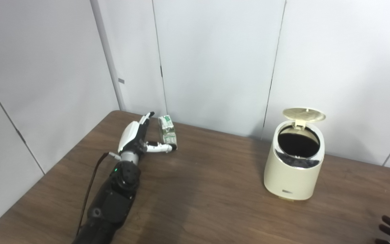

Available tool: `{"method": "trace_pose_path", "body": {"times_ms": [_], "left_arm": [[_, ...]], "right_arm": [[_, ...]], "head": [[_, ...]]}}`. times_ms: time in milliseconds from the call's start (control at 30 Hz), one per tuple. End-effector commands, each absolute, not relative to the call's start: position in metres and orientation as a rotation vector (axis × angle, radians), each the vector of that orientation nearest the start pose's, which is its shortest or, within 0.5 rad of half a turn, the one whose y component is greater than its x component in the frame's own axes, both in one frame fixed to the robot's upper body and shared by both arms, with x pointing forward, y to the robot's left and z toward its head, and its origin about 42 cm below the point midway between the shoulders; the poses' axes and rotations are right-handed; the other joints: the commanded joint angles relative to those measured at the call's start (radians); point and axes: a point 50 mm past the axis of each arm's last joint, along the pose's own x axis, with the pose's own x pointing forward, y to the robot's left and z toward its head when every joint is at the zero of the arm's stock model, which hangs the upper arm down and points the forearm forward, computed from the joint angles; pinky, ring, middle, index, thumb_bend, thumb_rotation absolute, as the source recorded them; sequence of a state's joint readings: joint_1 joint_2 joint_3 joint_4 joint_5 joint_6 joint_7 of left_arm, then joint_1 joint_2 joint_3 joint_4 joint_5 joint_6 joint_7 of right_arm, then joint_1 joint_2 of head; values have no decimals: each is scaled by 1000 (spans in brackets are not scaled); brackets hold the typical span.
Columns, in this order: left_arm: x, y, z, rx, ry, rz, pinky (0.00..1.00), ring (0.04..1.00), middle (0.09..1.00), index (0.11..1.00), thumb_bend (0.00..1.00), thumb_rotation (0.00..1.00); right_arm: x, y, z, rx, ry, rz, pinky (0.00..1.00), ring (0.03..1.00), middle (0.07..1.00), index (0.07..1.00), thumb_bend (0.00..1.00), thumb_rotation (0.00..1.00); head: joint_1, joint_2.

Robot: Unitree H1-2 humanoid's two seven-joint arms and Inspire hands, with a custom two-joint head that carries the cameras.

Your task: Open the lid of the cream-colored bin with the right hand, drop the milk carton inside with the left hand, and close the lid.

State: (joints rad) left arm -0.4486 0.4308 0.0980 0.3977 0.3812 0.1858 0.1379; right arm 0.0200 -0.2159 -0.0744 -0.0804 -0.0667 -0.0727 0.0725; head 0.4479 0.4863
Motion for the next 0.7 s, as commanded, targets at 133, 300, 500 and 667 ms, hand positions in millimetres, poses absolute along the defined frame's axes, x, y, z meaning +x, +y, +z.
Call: {"method": "trace_pose_path", "body": {"times_ms": [133, 300, 500, 667], "left_arm": [[449, 402, 225, 773, 6, 386, 858, 957, 969, 1000, 993, 196], [459, 401, 228, 758, 4, 375, 874, 946, 950, 1000, 974, 166], [467, 397, 230, 710, 20, 368, 864, 933, 944, 989, 963, 139], [472, 395, 233, 717, 16, 378, 895, 940, 938, 963, 960, 118]], "right_arm": [[276, -295, 136, -300, -148, 19, 714, 854, 875, 976, 820, 997], [275, -293, 137, -304, -142, 22, 742, 862, 878, 979, 790, 999], [273, -291, 135, -300, -133, 38, 819, 895, 890, 985, 784, 1000], [272, -287, 135, -302, -126, 44, 870, 918, 906, 1000, 764, 1000]], "head": [[0, 5], [4, 9], [11, 14], [8, 17]]}}
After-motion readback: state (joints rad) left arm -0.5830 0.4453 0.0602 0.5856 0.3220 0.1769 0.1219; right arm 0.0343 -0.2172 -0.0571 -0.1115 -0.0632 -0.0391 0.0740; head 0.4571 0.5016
